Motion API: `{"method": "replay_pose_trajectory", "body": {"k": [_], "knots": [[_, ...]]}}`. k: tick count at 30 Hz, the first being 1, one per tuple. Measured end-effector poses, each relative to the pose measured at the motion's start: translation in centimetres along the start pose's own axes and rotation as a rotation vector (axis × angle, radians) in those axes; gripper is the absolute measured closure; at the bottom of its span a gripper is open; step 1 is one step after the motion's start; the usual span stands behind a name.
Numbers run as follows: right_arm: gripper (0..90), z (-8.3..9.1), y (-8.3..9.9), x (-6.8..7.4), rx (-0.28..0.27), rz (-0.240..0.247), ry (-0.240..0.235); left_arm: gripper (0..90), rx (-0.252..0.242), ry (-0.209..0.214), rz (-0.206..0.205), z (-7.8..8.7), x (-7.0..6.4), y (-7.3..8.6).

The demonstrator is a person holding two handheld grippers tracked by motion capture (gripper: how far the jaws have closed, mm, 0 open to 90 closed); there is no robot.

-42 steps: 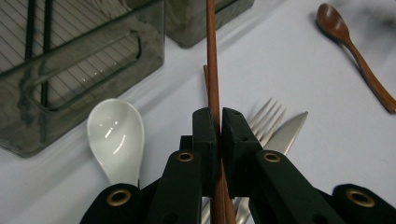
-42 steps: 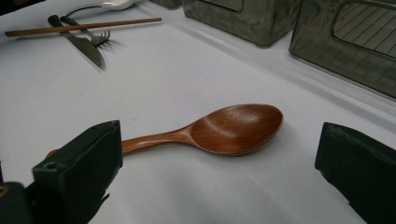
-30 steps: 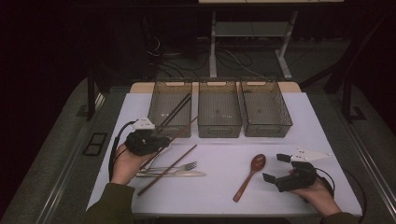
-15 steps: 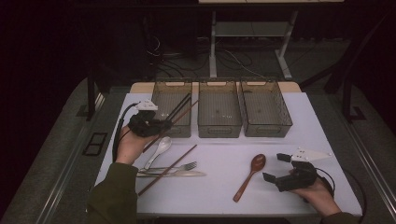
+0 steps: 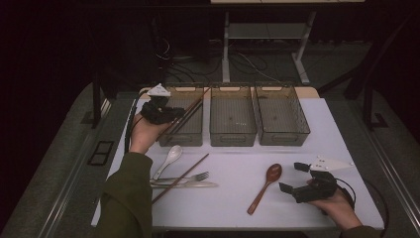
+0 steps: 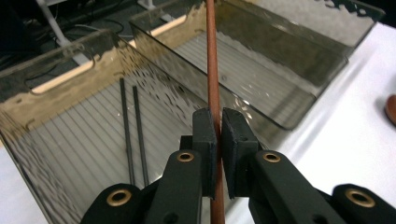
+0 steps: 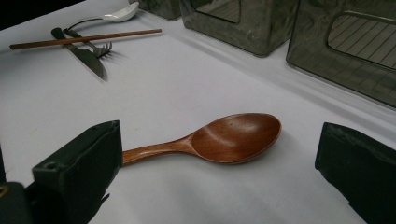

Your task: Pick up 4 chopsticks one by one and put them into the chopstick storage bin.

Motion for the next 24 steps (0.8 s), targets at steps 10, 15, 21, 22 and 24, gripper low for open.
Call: {"method": "replay_pose_trajectory", "body": {"k": [10, 15, 21, 22, 24], "knots": [[1.0, -0.1, 0.0, 0.1, 0.003, 0.005, -0.007, 83.9, -0.018, -0.036, 0.042, -1.9, 2.6, -1.0], [1.0, -0.1, -0.1, 0.1, 0.000, 0.006, -0.014, 83.9, -0.011, -0.054, 0.070, -2.8, 3.7, -0.6], [1.0, -0.1, -0.1, 0.1, -0.002, 0.007, -0.019, 83.8, 0.003, -0.083, 0.100, -3.7, 4.5, 0.2], [1.0, -0.1, -0.1, 0.1, -0.001, 0.007, -0.020, 83.8, 0.010, -0.093, 0.098, -3.9, 4.6, 0.3], [1.0, -0.1, -0.1, 0.1, -0.003, 0.007, -0.020, 83.9, 0.010, -0.088, 0.113, -4.2, 4.7, 0.7]]}}
Point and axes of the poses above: each handheld gripper's, and its own axes: z roughly backward along the jaws, y roughly out of its underside, x roughly to its left, the point moved 2 cm from there along -z, roughly forward along the jaws, and after that the axes turned 13 degrees about x, right-handed, at the moved point
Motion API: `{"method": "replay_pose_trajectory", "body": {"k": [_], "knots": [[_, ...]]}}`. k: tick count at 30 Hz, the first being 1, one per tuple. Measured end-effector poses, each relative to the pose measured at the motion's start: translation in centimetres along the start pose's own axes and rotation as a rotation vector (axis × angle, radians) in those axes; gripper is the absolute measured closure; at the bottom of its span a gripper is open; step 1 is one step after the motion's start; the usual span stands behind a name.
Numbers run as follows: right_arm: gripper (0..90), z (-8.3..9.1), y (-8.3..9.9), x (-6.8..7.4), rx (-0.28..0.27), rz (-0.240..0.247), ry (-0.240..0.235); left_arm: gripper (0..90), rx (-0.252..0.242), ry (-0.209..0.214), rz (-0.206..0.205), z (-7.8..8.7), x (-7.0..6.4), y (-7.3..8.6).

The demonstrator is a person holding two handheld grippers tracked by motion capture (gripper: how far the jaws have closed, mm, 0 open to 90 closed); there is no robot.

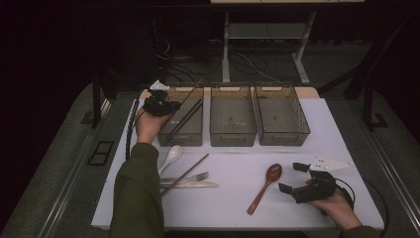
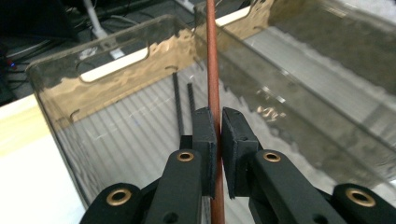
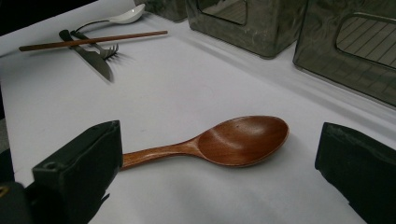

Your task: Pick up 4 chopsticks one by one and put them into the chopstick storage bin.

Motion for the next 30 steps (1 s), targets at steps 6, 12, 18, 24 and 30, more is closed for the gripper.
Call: {"method": "replay_pose_trajectory", "body": {"k": [6, 12, 18, 24, 30], "knots": [[1.0, 0.0, 0.0, 0.0, 0.001, 0.000, -0.001, 83.7, 0.021, 0.008, 0.039, -1.2, 0.1, 1.3], [1.0, 0.0, 0.0, 0.0, 0.003, -0.001, -0.002, 83.4, 0.050, -0.001, 0.029, -1.3, 0.2, 1.4], [1.0, -0.1, 0.0, 0.1, 0.004, -0.001, -0.002, 73.3, 0.047, -0.019, 0.035, -1.3, 0.2, 1.5], [1.0, -0.1, 0.0, 0.1, 0.004, -0.001, -0.002, 65.9, 0.045, -0.021, 0.016, -0.9, -0.2, 1.3], [1.0, -0.1, 0.0, 0.1, 0.003, 0.000, 0.000, 53.9, 0.040, -0.002, 0.001, 0.4, -0.9, 1.1]]}}
Point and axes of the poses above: each handheld gripper's, and its own axes: z roughly backward along the jaws, y roughly out of its underside, x roughly to its left, the point moved 2 cm from there along -z, roughly forward along the jaws, and after that the axes turned 13 degrees about x, right-handed, at the moved point
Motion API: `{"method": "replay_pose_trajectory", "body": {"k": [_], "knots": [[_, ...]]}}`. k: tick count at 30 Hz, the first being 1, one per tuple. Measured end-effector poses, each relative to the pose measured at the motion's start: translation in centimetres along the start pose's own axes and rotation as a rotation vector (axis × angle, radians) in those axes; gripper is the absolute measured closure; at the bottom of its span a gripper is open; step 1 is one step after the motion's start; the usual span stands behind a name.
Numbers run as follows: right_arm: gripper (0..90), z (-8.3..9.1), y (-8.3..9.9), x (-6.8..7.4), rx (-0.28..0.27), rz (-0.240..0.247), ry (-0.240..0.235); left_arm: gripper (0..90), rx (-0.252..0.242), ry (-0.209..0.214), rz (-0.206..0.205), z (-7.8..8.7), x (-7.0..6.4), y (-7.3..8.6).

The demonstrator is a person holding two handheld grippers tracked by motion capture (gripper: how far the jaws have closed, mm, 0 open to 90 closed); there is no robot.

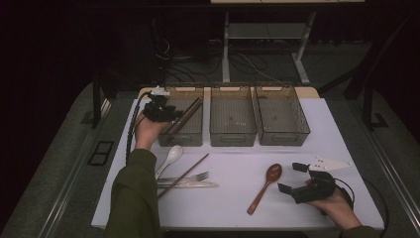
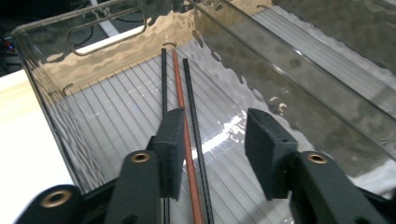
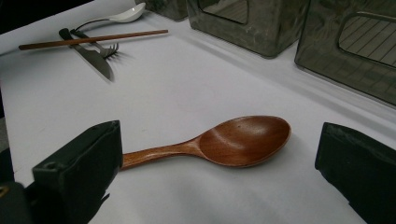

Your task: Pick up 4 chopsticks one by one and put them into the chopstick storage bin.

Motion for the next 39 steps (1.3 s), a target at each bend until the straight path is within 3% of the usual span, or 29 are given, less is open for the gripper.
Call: {"method": "replay_pose_trajectory", "body": {"k": [2, 5, 9, 12, 23, 30, 39], "knots": [[1.0, 0.0, 0.0, 0.0, 0.001, 0.003, 0.002, 51.7, -0.019, 0.031, -0.004, 0.6, -0.5, 0.1], [1.0, 0.0, 0.0, 0.0, 0.001, 0.005, 0.003, 48.1, 0.002, 0.036, -0.027, 1.4, -1.2, 0.5], [1.0, -0.1, 0.0, 0.1, 0.005, 0.008, 0.004, 44.6, -0.020, 0.088, -0.013, 2.4, -2.2, 1.2], [1.0, -0.1, 0.0, 0.0, 0.006, 0.007, 0.006, 42.3, -0.003, 0.085, -0.038, 3.2, -3.0, 1.7], [1.0, -0.1, 0.0, 0.2, 0.007, 0.010, 0.006, 35.9, -0.012, 0.097, -0.055, 5.3, -6.1, 3.9], [1.0, -0.1, 0.0, 0.2, 0.009, 0.008, 0.007, 35.2, -0.008, 0.105, -0.059, 5.6, -7.4, 5.7], [1.0, -0.1, 0.0, 0.2, 0.009, 0.006, 0.008, 34.9, 0.017, 0.129, -0.065, 4.9, -9.2, 8.4]]}}
Point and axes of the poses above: each handheld gripper's, and its own axes: z roughly backward along the jaws, y roughly out of its underside, x roughly to its left, the point moved 2 cm from there along -z, roughly forward along the jaws, and after that the axes turned 13 degrees about x, right-handed, at the moved point
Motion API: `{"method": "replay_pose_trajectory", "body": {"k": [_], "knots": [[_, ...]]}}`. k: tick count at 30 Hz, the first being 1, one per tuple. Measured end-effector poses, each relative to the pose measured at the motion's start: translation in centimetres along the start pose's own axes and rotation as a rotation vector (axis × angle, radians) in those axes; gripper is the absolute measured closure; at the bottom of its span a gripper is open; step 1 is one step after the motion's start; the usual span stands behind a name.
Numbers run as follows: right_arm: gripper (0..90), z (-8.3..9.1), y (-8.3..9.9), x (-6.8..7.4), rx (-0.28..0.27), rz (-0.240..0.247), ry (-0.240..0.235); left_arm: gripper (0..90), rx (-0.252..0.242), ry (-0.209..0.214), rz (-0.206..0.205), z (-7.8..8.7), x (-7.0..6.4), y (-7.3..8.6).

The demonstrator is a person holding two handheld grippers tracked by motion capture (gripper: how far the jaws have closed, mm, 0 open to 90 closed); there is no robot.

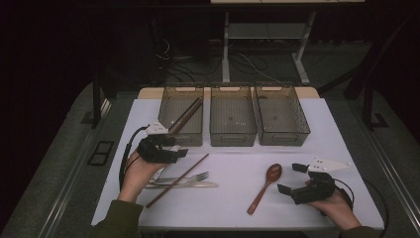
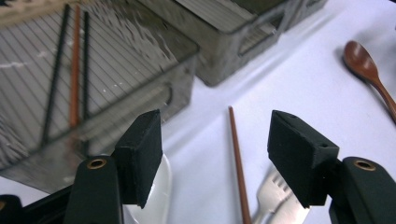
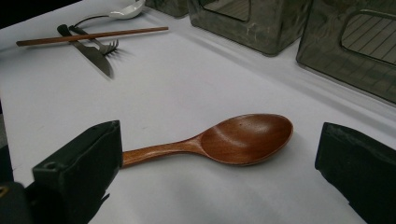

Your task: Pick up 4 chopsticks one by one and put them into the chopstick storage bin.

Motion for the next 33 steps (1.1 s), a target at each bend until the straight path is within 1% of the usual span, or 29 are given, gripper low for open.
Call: {"method": "replay_pose_trajectory", "body": {"k": [4, 6, 7, 11, 13, 16, 20, 23, 25, 26, 29, 33], "knots": [[1.0, 0.0, 0.0, 0.0, 0.000, 0.000, 0.001, 35.3, -0.016, 0.015, 0.008, -0.5, -0.7, 1.1], [1.0, -0.1, 0.0, 0.1, 0.001, 0.001, 0.001, 35.5, -0.007, 0.017, 0.005, -0.7, -1.0, 1.6], [1.0, -0.1, 0.0, 0.1, 0.002, 0.002, 0.002, 35.8, -0.006, 0.015, 0.010, -0.9, -1.2, 1.9], [1.0, 0.0, 0.0, 0.1, -0.003, 0.001, 0.003, 40.1, 0.022, -0.009, -0.001, -1.2, -1.6, 3.2], [1.0, 0.0, 0.0, 0.1, -0.002, 0.003, 0.004, 47.4, 0.013, -0.006, -0.007, -1.3, -1.8, 4.0], [1.0, -0.1, 0.0, 0.1, -0.003, 0.005, 0.006, 55.5, 0.022, -0.005, 0.004, -1.1, -2.0, 5.0], [1.0, -0.1, 0.0, 0.1, -0.002, 0.007, 0.007, 65.6, 0.032, -0.011, 0.002, -1.0, -2.7, 6.2], [1.0, -0.1, -0.1, 0.1, 0.001, 0.008, 0.008, 72.0, 0.046, -0.011, -0.003, -1.0, -2.9, 6.5], [1.0, -0.1, -0.1, 0.2, 0.002, 0.007, 0.008, 74.3, 0.059, 0.008, -0.005, -1.2, -3.0, 6.6], [1.0, -0.1, -0.1, 0.2, 0.001, 0.009, 0.009, 75.3, 0.069, 0.009, -0.012, -1.3, -3.0, 6.7], [1.0, -0.1, -0.1, 0.2, 0.002, 0.009, 0.010, 76.5, 0.103, 0.001, -0.023, -1.7, -3.1, 6.7], [1.0, -0.1, -0.1, 0.2, 0.002, 0.010, 0.009, 77.4, 0.125, -0.014, -0.025, -2.1, -3.2, 6.8]]}}
Point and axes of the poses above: each handheld gripper's, and its own axes: z roughly backward along the jaws, y roughly out of its underside, x roughly to its left, the point moved 2 cm from there along -z, roughly forward along the jaws, and after that the axes turned 13 degrees about x, right-handed, at the moved point
